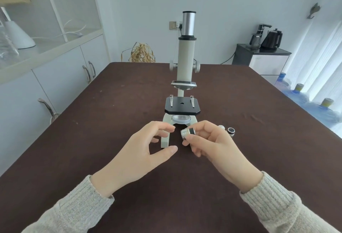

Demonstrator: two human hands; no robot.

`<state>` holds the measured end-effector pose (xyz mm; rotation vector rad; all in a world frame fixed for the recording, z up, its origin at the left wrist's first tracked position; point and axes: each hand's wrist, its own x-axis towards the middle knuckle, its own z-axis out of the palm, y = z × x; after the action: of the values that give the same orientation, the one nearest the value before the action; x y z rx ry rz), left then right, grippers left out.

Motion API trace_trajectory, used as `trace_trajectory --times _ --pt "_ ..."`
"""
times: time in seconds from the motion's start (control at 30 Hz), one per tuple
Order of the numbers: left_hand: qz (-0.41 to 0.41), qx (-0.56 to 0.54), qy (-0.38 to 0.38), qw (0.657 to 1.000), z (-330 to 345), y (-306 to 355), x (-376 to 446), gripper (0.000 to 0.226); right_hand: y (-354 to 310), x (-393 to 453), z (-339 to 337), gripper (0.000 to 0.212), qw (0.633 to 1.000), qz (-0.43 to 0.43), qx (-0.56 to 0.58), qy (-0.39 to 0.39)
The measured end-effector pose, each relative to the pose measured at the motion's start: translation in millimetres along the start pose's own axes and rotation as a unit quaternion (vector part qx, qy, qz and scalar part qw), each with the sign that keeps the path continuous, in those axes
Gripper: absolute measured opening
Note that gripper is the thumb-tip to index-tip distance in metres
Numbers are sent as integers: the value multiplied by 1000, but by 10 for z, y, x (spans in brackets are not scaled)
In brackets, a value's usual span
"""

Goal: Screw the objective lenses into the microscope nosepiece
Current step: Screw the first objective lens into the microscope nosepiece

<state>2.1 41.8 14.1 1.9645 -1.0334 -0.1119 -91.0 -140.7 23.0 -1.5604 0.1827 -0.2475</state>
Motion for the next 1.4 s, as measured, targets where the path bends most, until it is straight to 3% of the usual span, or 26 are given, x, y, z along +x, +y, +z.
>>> trace_trajectory --times 0.23,0.57,0.83,1.0,1.2,1.4 --pt "22 -16 13 1000 53 41 74 38 9 -32 63 13 992 28 116 -33" --pt "61 -27 36 997 50 57 83 26 43 -48 102 17 991 22 122 -43" --pt "96 -10 -14 995 -80 30 140 26 -28 -43 73 31 990 62 103 -69" --pt "100 -7 -46 994 -95 29 153 25 -15 -46 84 19 986 67 133 -78" --pt "61 -55 -62 995 -93 40 183 30 -35 -43 75 17 982 60 159 -83" --pt "-65 -233 8 970 13 133 176 26 -65 -64 91 18 983 33 175 -54"
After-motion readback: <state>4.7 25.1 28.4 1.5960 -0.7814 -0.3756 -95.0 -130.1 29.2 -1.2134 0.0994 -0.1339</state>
